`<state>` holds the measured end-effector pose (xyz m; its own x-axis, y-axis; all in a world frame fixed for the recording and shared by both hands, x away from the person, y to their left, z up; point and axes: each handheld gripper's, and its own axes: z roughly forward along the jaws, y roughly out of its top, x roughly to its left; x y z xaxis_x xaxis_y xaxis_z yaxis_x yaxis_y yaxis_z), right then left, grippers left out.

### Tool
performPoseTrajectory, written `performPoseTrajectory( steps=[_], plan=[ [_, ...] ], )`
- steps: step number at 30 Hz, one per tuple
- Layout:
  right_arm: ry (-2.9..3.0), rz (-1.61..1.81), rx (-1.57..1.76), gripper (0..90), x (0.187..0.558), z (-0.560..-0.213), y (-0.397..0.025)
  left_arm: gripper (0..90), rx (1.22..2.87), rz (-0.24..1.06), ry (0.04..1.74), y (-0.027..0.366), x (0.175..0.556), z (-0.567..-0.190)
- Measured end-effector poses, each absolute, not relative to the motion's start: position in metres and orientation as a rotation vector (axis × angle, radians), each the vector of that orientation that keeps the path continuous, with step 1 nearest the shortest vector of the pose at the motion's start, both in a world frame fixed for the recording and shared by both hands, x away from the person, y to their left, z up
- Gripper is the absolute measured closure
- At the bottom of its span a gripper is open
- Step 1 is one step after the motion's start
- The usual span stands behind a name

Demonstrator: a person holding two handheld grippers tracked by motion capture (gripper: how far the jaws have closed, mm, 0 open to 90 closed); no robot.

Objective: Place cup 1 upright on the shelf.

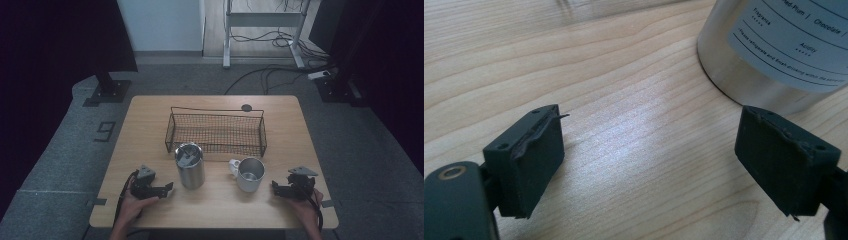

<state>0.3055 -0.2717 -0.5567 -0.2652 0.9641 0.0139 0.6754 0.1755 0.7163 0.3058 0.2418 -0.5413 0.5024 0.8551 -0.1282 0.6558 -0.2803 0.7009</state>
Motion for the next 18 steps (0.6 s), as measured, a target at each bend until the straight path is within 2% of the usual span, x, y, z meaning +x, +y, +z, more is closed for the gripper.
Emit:
performPoseTrajectory(
  steps=[11,18],
  plan=[
    [1.978,0.857,1.565,1.9,0.303,-0.556,-0.275,14.8,1.980,0.385,1.245,0.248,0.304,-0.533],
    [1.959,0.853,1.577,3.1,0.303,-0.556,-0.276,14.9,1.949,0.358,1.248,0.253,0.301,-0.528]
  ],
)
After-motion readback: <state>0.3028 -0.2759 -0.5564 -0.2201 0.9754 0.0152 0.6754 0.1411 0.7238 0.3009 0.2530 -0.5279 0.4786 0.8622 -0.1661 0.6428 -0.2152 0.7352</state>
